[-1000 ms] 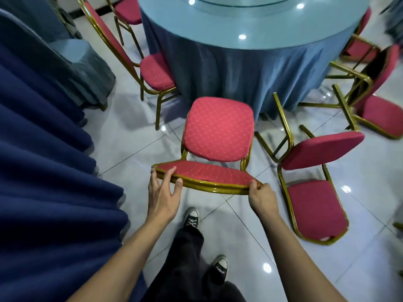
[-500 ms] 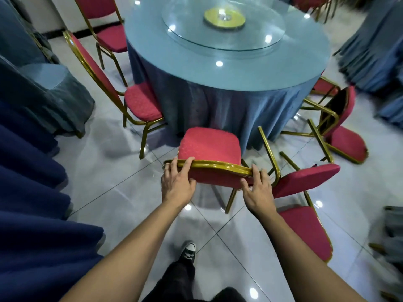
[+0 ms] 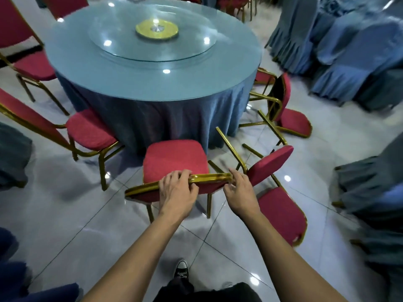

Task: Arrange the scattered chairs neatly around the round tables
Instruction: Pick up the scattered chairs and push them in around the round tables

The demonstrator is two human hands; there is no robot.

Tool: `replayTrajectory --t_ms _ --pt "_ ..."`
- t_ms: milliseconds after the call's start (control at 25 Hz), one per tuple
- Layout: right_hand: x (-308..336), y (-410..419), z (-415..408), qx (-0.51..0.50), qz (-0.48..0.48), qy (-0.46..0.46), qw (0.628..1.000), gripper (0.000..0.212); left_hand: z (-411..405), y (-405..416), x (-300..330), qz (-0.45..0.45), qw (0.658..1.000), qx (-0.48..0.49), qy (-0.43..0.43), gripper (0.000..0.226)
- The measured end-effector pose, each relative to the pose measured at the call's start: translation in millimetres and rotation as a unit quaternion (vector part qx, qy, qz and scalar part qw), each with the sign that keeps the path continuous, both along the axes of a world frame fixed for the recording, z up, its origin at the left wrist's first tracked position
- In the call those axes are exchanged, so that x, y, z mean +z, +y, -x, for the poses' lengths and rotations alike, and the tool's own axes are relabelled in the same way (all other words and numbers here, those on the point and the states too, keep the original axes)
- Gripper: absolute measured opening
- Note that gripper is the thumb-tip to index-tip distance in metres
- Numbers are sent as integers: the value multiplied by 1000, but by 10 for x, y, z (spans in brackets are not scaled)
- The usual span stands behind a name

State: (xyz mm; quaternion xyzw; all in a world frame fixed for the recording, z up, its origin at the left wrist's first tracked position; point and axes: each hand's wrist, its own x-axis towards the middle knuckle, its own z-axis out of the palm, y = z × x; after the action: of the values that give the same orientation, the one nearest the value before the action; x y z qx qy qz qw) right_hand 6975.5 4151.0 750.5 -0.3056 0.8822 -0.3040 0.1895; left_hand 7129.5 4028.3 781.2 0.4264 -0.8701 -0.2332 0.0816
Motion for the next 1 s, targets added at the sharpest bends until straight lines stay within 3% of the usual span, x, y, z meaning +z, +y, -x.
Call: replayTrajectory --t_ms 400,720,1000 --pt "158 1848 835 -198 57 11 979 42 1375 1615 101 -32 974 -222 33 23" --pt "1 3629 1784 -291 57 -14 955 26 2362 3256 -182 -59 964 -260 10 20" --pt "-206 4248 2606 -297 76 -56 950 26 3320 3711 -258 -68 966 -250 1 18"
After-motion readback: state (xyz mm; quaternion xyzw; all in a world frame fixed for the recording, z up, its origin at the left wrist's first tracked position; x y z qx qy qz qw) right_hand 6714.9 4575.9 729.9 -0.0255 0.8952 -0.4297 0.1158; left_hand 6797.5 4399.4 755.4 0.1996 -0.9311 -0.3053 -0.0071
